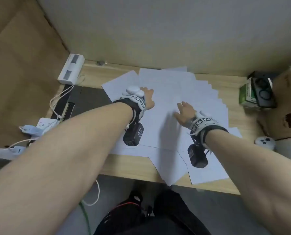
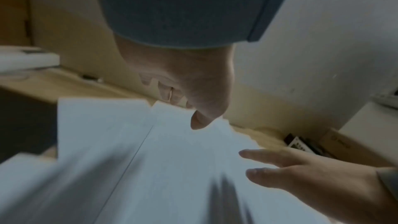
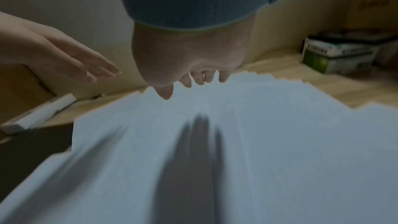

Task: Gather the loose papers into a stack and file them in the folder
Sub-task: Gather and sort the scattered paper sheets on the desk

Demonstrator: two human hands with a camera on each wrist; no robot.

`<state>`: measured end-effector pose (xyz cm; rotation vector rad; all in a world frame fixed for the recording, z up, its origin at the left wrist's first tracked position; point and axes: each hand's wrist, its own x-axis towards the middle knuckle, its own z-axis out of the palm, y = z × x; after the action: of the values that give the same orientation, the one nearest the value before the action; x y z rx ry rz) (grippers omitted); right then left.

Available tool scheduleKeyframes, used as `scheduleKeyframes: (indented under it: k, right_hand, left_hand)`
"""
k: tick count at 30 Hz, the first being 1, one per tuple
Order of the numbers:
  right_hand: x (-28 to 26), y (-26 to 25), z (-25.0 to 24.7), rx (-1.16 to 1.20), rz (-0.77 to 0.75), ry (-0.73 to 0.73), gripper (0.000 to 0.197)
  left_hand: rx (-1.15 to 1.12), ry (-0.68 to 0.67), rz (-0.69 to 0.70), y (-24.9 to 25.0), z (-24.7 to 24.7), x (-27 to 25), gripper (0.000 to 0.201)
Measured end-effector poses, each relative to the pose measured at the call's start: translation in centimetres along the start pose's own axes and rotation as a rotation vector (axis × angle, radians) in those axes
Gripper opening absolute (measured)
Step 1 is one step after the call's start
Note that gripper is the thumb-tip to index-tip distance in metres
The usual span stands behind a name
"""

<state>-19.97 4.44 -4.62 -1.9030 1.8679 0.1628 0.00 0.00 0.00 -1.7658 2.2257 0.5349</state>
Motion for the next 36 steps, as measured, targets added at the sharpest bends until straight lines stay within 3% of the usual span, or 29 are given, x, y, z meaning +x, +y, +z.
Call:
scheduleKeyframes:
  k: [4,8,13,16,20,23,26,30,34,36]
  right_hand:
    - [-2.2,0.6,5.0,0.051,0.039,-0.093,0.039]
    - [-2.9,2.4,8.3,0.062,0.027,-0.119,0.015]
    - [-2.7,2.7,8.4,0.025,0.002,-0.127,0.015]
    - [-1.9,2.7,7.9,0.041,0.065,-0.101,0.028]
    - [-1.4,2.2,7.9,0.116,0.276,-0.015,0.042]
    - [-0.9,1.7,8.7,0.233,0.462,-0.022,0.053]
    - [-0.8,1.5,9.4,0.260,0.448,-0.081,0.047]
    - [-1.7,1.2,9.4,0.331,0.405,-0.064,0.024]
    - [-2.1,1.9,8.8,0.406,0.449,0.027,0.028]
    - [-2.5,2.5,8.1,0.425,0.453,0.063,0.030]
  left_hand:
    - [0.015,-0.174,-0.015,0.0,5.3,-1.0,0.028]
    - [0.022,-0.259,0.014,-0.1,9.4,-1.3,0.037]
    - [0.014,-0.295,0.027,-0.6,11.1,-1.5,0.031]
    - [-0.036,-0.300,0.026,-1.2,11.0,-1.5,0.034]
    - [-0.134,-0.225,-0.039,-2.2,11.8,-1.6,0.036]
    - [-0.138,-0.253,-0.050,-3.1,12.5,-1.6,0.037]
    - [-0.136,-0.249,-0.017,-3.4,12.9,-1.8,0.028]
    - [-0.171,-0.237,0.006,-3.9,12.7,-1.9,0.021]
    - [-0.273,-0.232,-0.009,-4.5,11.6,-1.8,0.013]
    - [-0.318,-0.232,-0.040,-5.2,11.1,-1.6,0.031]
